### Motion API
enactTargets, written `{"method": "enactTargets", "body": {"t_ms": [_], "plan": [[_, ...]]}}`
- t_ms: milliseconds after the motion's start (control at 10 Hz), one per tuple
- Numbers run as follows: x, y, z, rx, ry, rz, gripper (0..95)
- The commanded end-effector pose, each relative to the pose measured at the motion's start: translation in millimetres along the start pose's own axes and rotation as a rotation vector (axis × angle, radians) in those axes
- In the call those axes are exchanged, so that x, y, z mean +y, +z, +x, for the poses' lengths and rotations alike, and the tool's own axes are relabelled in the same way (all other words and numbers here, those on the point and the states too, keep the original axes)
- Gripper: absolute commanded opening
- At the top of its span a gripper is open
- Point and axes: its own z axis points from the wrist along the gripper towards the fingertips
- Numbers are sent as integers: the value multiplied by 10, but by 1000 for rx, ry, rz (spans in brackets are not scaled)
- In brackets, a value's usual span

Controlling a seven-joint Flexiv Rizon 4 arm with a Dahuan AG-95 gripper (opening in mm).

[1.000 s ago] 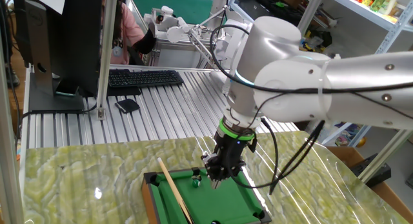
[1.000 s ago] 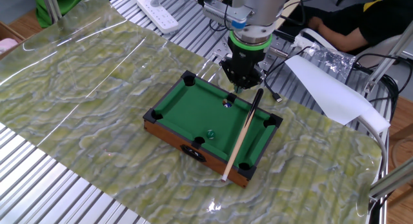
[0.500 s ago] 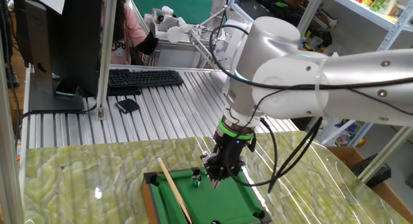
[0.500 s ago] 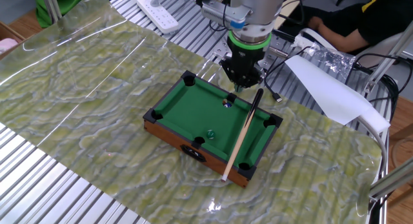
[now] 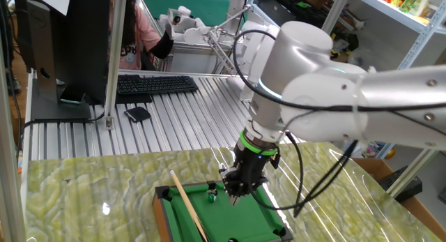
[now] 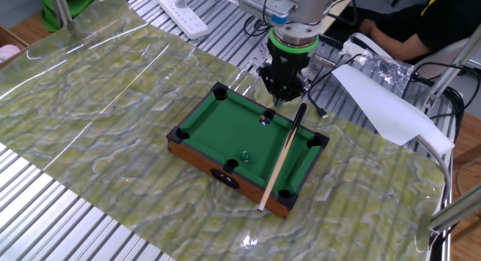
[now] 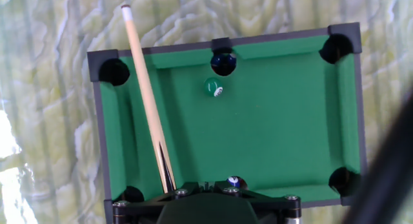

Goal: Hit the pool ball

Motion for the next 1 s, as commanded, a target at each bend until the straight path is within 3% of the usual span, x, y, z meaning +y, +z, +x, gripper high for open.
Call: {"method": "enactTargets", "body": {"t_ms": [100, 1000], "plan": [[0, 1, -5, 22, -91, -17, 0], [0, 1, -5, 23, -125, -12, 0]]}}
